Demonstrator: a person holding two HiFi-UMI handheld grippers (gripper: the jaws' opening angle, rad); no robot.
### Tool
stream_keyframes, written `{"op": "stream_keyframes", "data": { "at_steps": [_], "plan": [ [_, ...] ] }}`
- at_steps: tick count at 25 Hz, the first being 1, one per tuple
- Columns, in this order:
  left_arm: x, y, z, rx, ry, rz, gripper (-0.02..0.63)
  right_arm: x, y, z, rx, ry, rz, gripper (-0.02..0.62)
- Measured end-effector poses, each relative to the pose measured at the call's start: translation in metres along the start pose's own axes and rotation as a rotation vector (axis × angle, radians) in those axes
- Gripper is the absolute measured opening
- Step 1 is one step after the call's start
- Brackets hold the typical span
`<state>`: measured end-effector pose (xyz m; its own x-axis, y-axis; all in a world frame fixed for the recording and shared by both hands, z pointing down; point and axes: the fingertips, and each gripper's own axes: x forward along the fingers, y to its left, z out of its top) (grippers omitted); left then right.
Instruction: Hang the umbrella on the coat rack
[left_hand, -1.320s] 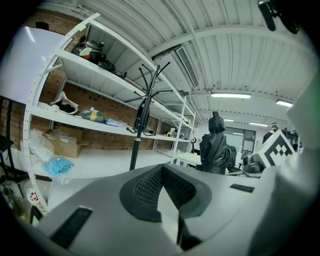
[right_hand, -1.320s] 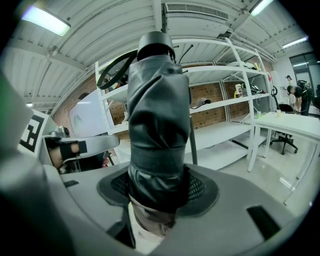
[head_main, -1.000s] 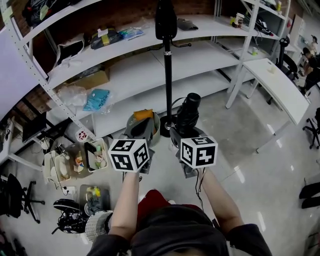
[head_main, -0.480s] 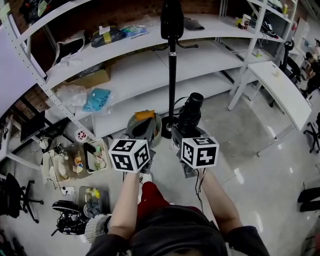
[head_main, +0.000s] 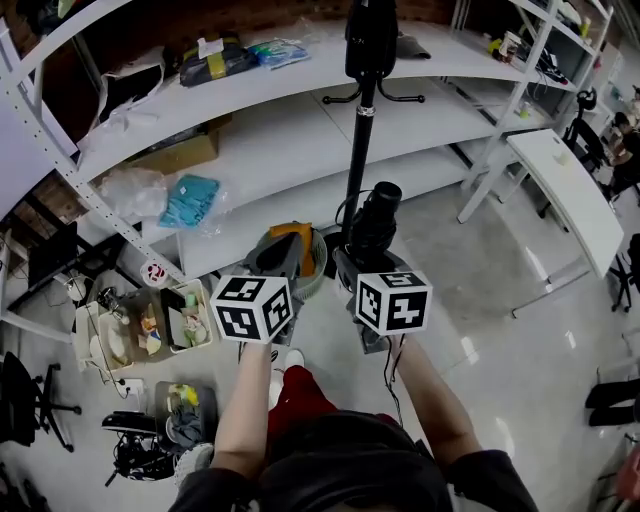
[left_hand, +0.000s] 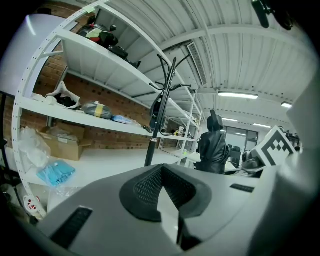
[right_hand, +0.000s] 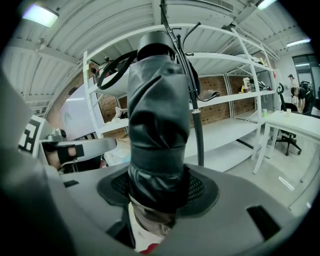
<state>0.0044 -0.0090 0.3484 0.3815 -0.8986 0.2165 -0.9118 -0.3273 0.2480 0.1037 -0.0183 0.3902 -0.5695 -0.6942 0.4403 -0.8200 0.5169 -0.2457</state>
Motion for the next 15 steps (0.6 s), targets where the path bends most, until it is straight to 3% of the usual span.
{"op": "stream_keyframes", "data": {
  "at_steps": [15],
  "plan": [
    [0.044, 0.128, 0.035, -0.040, 0.015, -0.030, 0.011, 0.123, 0.029, 0.053, -0.017, 0.037, -0.061, 0.221]
  ]
}}
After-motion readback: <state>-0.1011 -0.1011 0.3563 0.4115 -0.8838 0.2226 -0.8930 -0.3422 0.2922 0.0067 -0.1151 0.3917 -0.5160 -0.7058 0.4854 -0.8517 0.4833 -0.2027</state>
